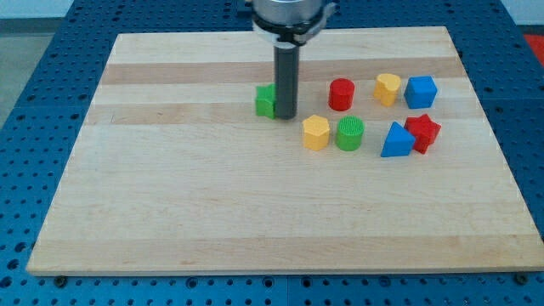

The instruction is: Push the green star to the center left of the board

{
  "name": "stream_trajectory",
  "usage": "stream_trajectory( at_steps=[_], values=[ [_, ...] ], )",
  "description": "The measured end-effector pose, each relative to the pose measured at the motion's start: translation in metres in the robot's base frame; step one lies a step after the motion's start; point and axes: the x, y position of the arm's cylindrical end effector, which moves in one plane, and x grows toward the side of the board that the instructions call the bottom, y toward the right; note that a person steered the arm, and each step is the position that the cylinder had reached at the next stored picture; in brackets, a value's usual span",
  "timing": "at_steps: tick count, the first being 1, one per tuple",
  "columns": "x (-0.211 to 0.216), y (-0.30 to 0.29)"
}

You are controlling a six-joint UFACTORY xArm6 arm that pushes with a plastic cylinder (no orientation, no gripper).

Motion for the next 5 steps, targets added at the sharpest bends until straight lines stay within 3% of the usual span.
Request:
stream_trajectory(
  at_steps=[1,2,3,4,5],
  values=[
    [-0.008,-0.021],
    [-0.012,0.016],
    [-0.045,0.029],
    [-0.049,-0.02],
    [-0.018,-0.095]
  ],
)
